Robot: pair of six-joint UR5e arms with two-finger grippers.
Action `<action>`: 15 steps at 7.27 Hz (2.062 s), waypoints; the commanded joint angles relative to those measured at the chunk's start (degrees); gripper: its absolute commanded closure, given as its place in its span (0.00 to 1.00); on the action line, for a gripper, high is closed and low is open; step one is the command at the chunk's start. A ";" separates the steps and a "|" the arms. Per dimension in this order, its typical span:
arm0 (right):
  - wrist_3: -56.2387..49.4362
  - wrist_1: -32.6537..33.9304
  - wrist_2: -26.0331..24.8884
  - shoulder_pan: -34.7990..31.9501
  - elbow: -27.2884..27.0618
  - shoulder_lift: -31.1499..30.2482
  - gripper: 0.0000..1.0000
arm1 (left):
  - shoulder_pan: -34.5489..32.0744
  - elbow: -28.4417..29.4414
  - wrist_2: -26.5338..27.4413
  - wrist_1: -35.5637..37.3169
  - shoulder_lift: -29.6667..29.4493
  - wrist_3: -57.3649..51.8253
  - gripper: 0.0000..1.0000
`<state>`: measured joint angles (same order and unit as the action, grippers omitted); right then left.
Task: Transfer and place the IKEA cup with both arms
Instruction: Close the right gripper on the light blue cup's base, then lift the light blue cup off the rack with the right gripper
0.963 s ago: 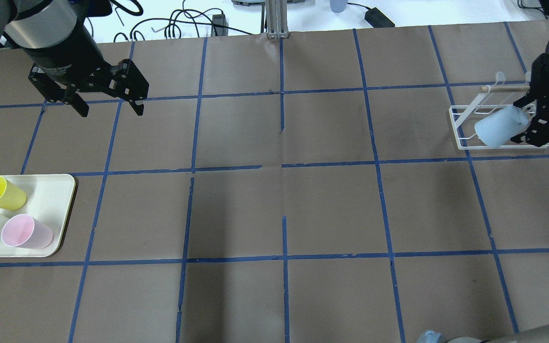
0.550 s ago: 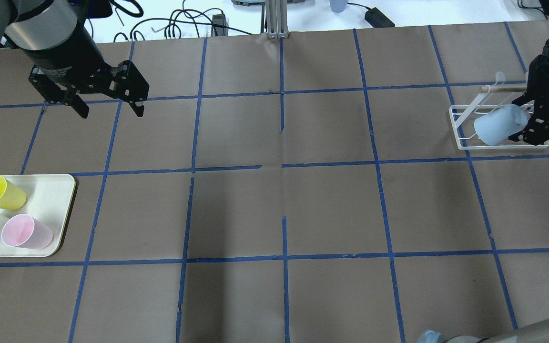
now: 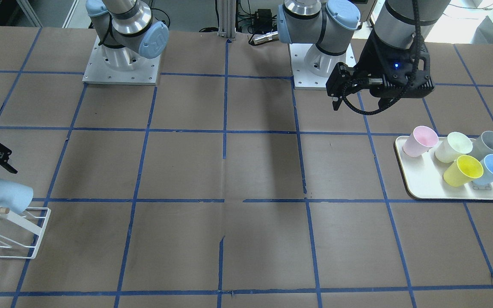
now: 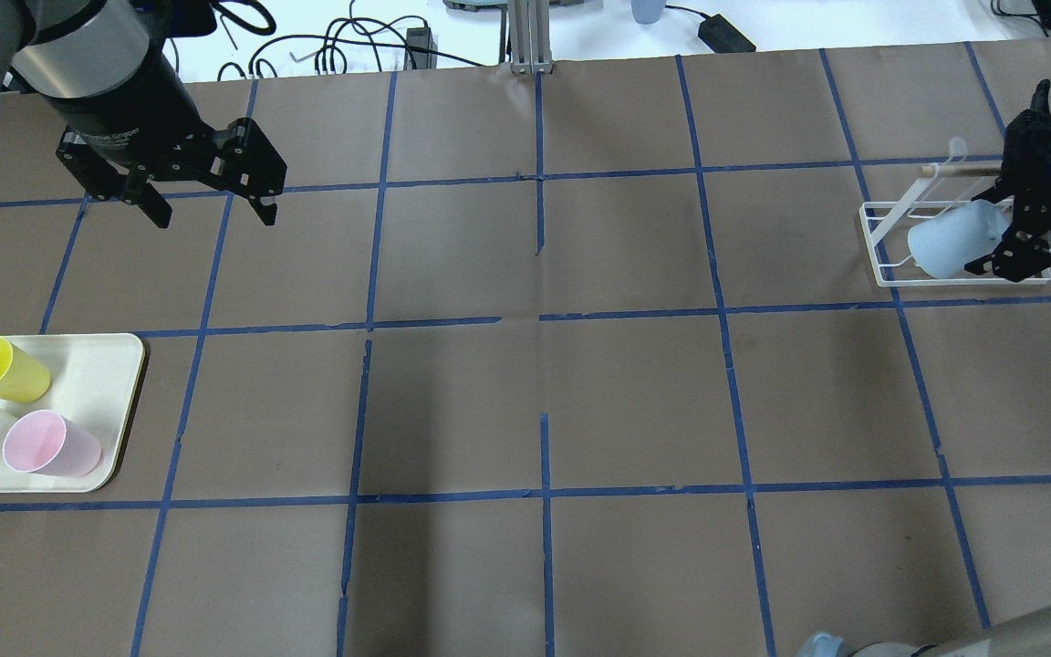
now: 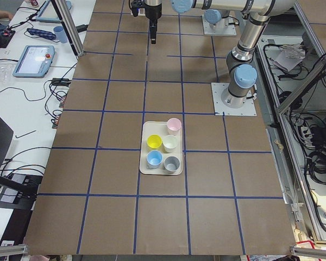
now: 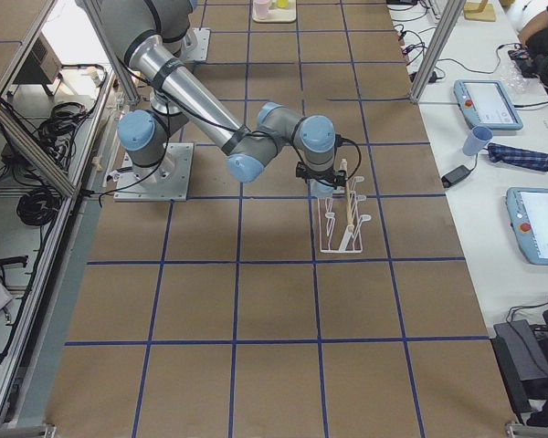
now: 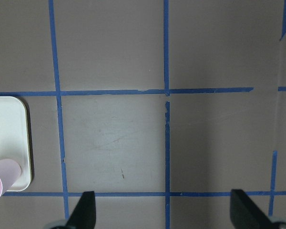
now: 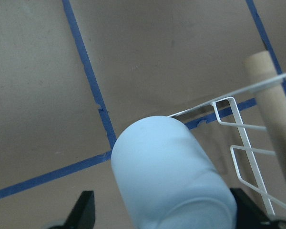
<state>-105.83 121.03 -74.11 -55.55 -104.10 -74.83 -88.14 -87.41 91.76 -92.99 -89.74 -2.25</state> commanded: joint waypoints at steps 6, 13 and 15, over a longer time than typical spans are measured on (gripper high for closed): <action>0.19 -0.53 -0.33 0.00 0.74 -1.18 0.56 | 0.08 0.05 0.00 0.00 0.00 -0.03 0.00; 1.33 -23.88 -0.34 -0.35 12.24 -10.68 0.56 | 0.08 0.58 -0.17 0.00 -0.35 0.14 0.00; 2.12 -30.29 9.81 -0.61 12.07 -12.78 0.56 | 0.34 0.06 -2.09 0.00 0.35 0.05 0.00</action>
<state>-104.17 94.98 -70.08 -55.99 -92.19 -86.19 -87.98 -86.93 91.11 -92.99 -89.94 -2.13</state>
